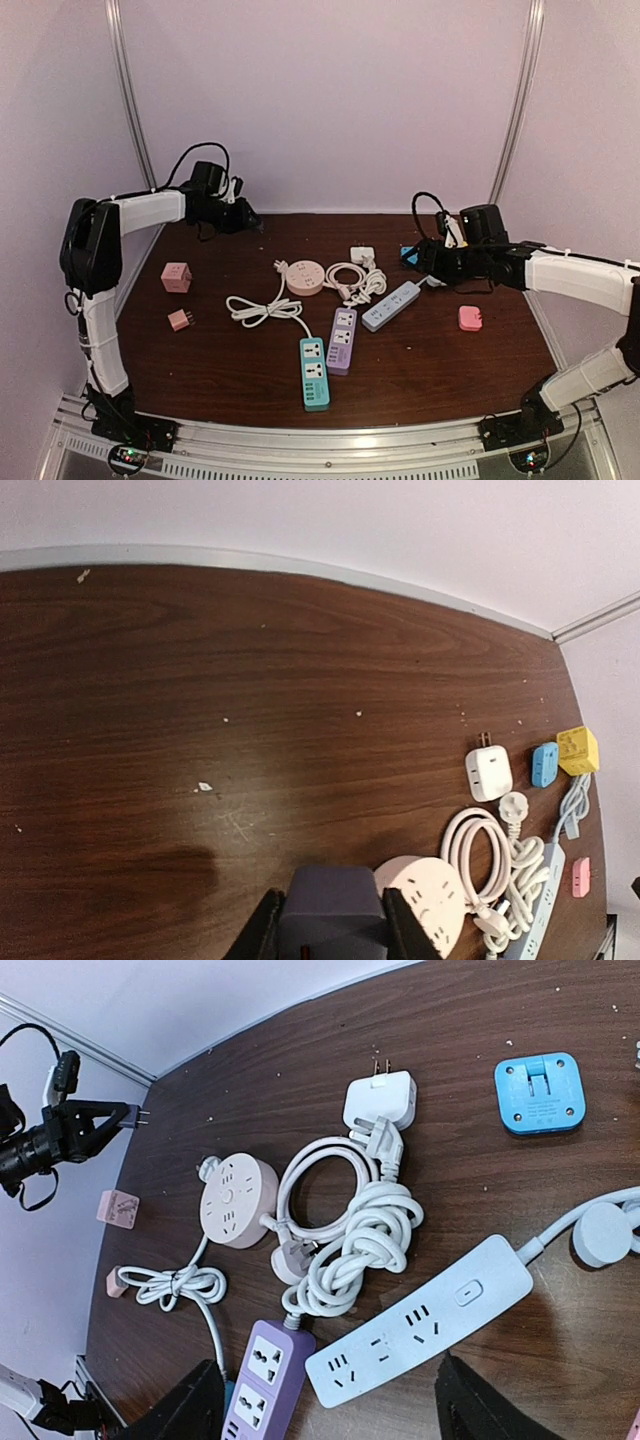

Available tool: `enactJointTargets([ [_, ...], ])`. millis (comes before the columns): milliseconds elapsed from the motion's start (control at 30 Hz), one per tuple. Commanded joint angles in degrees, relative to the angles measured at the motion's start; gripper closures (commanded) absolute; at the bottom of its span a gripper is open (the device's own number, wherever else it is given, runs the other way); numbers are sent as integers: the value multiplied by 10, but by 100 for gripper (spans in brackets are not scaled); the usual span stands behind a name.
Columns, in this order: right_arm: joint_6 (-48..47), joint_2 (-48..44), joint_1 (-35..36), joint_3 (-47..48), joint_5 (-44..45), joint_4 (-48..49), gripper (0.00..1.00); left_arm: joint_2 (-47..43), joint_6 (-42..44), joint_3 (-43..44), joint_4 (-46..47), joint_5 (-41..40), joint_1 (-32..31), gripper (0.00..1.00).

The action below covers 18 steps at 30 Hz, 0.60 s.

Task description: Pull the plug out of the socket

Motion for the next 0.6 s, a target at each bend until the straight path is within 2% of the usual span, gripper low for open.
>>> enactJointTargets([
  [0,-21,-39,3,7,36,-42,23,53,-5,26,43,74,34,97],
  [200,-19,-66,4,-3,43,-43,16,106,3,47,38,94,54,93],
  [567,-25,-60,4,4,41,-50,15,153,7,50,39,118,57,86],
])
